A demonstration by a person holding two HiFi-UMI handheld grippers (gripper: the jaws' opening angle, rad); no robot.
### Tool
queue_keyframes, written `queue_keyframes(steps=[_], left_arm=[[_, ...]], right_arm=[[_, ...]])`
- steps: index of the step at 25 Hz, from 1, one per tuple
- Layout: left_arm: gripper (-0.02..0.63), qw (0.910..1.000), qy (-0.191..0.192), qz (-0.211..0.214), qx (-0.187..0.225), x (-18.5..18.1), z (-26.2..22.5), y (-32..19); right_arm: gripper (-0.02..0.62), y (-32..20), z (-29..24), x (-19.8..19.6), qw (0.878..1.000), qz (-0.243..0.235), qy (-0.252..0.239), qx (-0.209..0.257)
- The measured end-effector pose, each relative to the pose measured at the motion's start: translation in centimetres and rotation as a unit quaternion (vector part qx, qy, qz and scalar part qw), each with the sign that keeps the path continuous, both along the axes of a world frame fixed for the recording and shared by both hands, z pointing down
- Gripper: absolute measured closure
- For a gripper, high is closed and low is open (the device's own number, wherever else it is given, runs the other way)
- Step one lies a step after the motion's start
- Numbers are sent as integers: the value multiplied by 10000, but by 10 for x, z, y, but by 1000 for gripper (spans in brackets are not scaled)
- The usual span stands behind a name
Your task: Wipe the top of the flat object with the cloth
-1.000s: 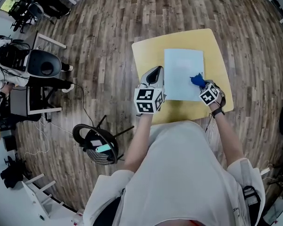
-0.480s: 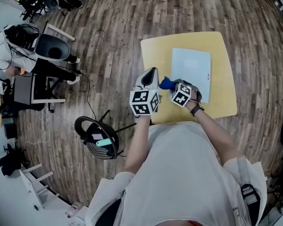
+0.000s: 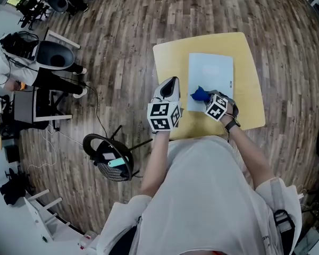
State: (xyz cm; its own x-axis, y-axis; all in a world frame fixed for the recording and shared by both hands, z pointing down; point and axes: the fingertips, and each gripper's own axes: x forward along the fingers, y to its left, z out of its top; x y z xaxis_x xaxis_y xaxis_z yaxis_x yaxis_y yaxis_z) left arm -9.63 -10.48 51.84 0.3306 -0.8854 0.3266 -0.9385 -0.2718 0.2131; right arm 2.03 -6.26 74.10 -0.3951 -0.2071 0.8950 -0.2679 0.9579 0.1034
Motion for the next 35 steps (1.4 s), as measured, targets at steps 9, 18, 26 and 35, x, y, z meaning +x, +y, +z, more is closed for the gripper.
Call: queue_keyframes(steps=[9,18,26,35], left_arm=[[601,9990,58,446,-40,37,0,-9],[601,9992,15,398,-23,29,-5,-13],[601,10000,22,-88,-4,-6,-9,-11],[601,9986,19,-529,-15,-37,-6,0]], right_arm=[[509,-1,1,131,9942,752,767,10],[509,-2,-2,150,9915,981,841,-119],[511,9,-35,9,9995,-165,-111,-254],[509,21,-2,-69,9931,-1144,-33,-271]])
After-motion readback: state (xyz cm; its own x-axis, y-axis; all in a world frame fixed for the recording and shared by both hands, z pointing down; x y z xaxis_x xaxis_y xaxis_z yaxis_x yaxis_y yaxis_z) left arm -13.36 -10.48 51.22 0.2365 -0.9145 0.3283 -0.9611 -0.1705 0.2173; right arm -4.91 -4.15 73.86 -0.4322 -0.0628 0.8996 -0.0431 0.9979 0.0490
